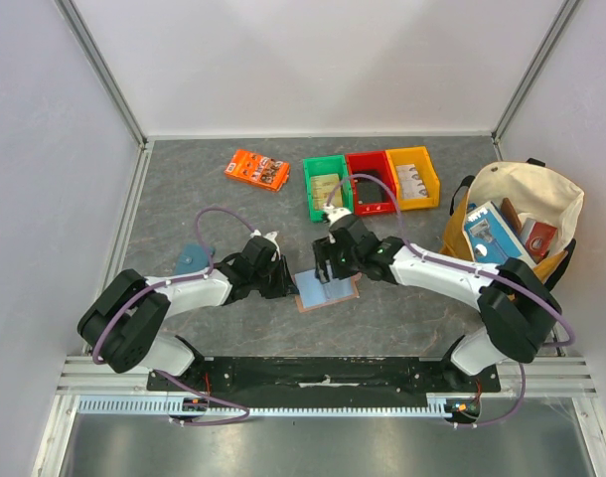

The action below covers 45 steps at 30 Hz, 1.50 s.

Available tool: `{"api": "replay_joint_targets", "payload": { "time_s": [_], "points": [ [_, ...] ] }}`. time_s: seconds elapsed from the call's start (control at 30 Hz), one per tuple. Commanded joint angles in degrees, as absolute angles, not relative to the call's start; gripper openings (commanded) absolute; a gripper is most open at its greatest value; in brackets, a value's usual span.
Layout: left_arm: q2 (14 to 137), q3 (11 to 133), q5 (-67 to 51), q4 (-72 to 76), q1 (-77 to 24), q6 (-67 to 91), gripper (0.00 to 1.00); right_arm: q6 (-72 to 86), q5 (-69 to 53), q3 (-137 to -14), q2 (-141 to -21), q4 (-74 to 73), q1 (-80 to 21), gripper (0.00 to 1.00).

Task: Take the credit cards out of the card holder
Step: Remove the credit card from the card holder.

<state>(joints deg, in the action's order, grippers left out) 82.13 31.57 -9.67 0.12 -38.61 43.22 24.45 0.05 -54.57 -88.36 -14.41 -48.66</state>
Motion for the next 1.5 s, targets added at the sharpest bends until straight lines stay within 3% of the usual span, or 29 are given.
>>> {"api": "replay_joint_targets", "payload": {
  "time_s": [0.0,0.17,0.43,0.63,1.1,1.47],
  "points": [
    [82.4,30.1,-9.3,-2.5,-39.0,44.2,0.26,26.1,8.9,-50.7,-85.8,-18.2,-44.7,0.79],
    [82.5,30.1,-9.7,-2.3,-39.0,44.4,0.26,26.0,7.4,-50.0,-87.6,-17.2,-44.1,0.8],
    [82.3,29.9,-9.7,-2.3,-39.0,44.6,0.25,25.9,4.1,-49.5,-90.3,-14.6,-44.1,0.64],
    [82.3,29.9,-10.0,-2.1,-39.1,44.6,0.25,25.8,2.8,-49.1,-91.6,-13.9,-44.2,0.57],
    [82.8,30.1,-10.6,-1.8,-38.9,44.7,0.25,25.8,-2.5,-50.1,-90.8,-12.6,-44.3,0.22],
    [82.4,30.1,-10.5,-1.6,-39.1,44.8,0.25,25.8,-7.6,-53.4,-89.2,-12.0,-47.0,0.22]
  ]
}}
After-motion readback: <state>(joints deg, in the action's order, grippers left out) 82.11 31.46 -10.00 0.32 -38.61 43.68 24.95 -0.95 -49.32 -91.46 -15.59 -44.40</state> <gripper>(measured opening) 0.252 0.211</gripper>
